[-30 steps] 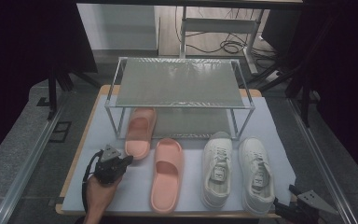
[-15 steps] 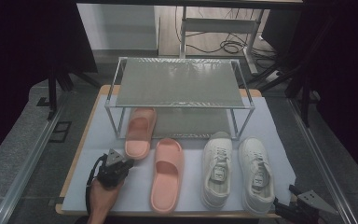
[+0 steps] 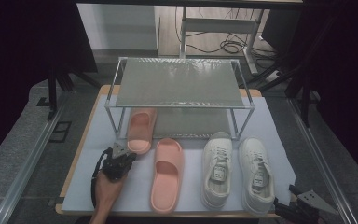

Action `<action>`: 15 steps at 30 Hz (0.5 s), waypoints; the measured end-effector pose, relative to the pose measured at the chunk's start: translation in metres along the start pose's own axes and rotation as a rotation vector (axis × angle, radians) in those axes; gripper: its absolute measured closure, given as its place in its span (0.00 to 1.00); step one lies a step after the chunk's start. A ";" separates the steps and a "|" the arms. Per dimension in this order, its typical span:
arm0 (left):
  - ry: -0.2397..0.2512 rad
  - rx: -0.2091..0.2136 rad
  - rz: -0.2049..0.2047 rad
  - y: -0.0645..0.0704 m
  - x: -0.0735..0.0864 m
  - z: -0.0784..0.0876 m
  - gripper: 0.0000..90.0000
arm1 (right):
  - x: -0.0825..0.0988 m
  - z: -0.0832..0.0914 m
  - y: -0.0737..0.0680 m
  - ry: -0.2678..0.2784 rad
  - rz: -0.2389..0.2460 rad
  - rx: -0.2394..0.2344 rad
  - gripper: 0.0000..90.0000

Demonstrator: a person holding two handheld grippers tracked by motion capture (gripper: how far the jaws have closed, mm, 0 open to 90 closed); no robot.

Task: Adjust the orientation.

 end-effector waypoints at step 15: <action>-0.021 -0.033 0.023 -0.011 -0.029 -0.023 1.00 | 0.000 0.000 0.000 0.000 0.001 0.000 0.13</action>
Point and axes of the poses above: each handheld gripper's, and its own axes: z roughly backward along the jaws, x roughly out of its underside, y roughly to its right, the point moved 3 cm from there along -z, roughly forward along the jaws, and after that the axes turned 10 degrees about -y, right-handed, at the moved point
